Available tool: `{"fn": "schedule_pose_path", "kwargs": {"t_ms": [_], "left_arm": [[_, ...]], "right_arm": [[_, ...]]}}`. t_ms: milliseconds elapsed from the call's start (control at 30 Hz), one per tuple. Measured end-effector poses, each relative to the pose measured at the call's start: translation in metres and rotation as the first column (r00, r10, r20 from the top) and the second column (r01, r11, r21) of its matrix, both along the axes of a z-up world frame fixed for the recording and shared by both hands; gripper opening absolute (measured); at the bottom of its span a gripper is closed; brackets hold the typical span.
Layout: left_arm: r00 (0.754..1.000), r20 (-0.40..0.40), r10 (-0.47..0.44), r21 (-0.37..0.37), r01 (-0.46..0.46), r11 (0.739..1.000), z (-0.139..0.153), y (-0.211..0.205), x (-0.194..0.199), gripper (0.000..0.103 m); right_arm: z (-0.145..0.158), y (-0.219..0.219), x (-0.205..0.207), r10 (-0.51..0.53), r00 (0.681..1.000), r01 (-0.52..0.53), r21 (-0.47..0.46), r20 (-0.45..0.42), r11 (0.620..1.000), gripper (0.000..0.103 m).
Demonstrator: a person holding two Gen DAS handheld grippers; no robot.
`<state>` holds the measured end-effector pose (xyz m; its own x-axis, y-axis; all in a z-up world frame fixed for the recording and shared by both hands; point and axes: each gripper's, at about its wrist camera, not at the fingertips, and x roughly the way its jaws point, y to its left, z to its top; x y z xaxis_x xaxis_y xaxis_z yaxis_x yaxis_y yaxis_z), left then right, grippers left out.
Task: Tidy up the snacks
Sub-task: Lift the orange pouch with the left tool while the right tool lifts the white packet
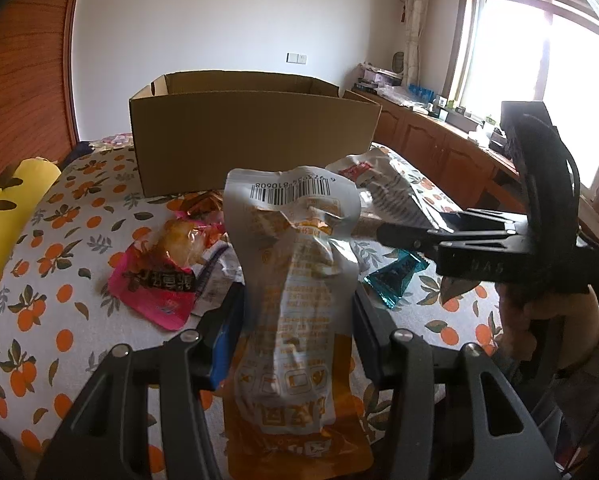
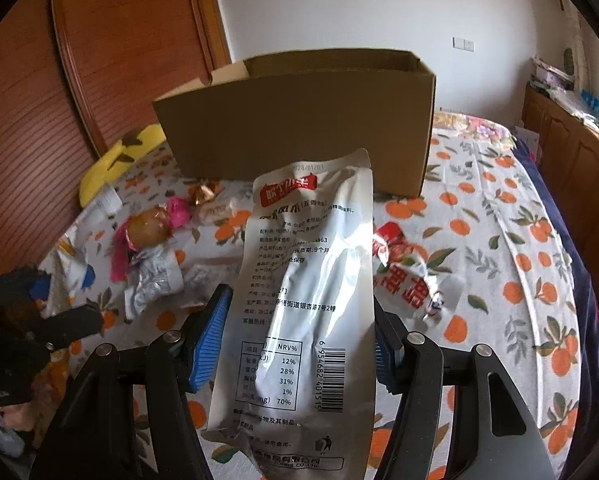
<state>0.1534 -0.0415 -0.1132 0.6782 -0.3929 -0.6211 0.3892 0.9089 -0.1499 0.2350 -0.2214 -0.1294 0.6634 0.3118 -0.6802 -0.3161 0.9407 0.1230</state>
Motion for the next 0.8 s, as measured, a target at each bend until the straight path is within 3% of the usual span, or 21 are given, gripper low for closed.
{"fn": "schedule_pose_path", "kwargs": {"t_ms": [233, 500, 800], "left_arm": [[1.0, -0.003, -0.007, -0.001, 0.007, 1.0, 0.0, -0.001, 0.0, 0.05], [1.0, -0.004, -0.009, 0.0, 0.009, 1.0, -0.001, -0.002, 0.0, 0.05], [1.0, -0.006, -0.011, 0.003, 0.011, 1.0, -0.002, -0.004, -0.003, 0.05]], "right_arm": [[0.002, -0.012, 0.0, -0.022, 1.0, 0.022, 0.034, 0.001, 0.999, 0.064], [-0.025, -0.025, 0.003, -0.045, 0.995, 0.047, 0.023, -0.093, 0.999, 0.067], [-0.013, -0.035, -0.01, -0.089, 0.996, 0.089, 0.039, -0.021, 0.995, 0.065]]}}
